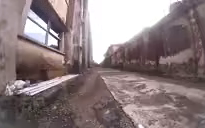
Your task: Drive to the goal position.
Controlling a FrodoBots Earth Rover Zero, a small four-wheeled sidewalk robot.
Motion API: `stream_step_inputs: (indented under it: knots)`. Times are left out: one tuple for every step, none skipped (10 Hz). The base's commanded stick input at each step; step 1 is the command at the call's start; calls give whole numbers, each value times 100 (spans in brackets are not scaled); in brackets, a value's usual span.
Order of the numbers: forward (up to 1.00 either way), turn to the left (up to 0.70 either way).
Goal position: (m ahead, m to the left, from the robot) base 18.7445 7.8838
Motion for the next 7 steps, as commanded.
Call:
stream_step_inputs:
  knots:
    - [70, 0]
    - [70, 0]
    - [70, 0]
    - [70, 0]
    - [70, 0]
    - [70, 0]
    - [70, 0]
